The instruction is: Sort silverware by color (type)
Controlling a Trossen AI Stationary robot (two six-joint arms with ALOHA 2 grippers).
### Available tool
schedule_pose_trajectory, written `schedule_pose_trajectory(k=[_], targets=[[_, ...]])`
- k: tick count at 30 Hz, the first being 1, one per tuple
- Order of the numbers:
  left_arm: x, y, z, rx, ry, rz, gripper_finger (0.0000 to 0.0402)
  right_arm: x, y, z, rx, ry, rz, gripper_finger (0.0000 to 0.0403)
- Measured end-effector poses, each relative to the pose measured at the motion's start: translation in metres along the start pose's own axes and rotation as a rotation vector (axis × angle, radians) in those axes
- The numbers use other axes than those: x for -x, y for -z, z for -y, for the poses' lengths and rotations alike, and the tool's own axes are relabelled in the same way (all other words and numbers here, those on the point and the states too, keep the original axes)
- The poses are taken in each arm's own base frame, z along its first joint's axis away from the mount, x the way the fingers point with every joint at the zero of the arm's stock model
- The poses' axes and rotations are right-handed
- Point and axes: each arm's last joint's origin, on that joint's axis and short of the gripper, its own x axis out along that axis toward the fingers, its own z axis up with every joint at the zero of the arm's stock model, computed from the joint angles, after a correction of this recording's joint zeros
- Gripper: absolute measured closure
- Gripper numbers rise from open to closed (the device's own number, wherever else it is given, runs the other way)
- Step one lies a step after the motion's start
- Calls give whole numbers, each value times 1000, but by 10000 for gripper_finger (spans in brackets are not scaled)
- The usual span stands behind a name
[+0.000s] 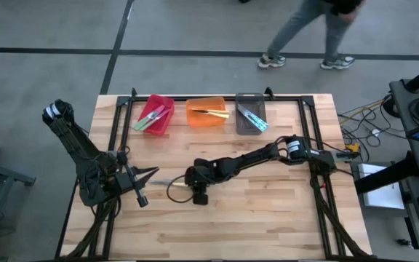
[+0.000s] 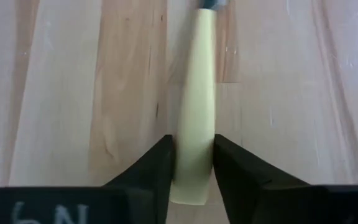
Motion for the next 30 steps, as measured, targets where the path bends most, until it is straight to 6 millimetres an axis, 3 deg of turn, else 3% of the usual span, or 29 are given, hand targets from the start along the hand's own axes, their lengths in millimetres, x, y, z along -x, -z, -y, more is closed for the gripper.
schedule_pose_trajectory(k=[3,9,14,22,30], targets=[[0,0,1,-3,0,0,402,-1,-1,3,-4,6,5,329],[0,1,1,-4,0,-1,402,0,-1,4,6,17,11,331],[0,1,1,-4,0,-1,402,18,-7,6,28,37,-9,331],[0,-9,0,25,0,3,402,84,-27,35,66,126,-77,331],[-1,-12,3,33,0,4,402,170,-37,101,74,327,-140,331]])
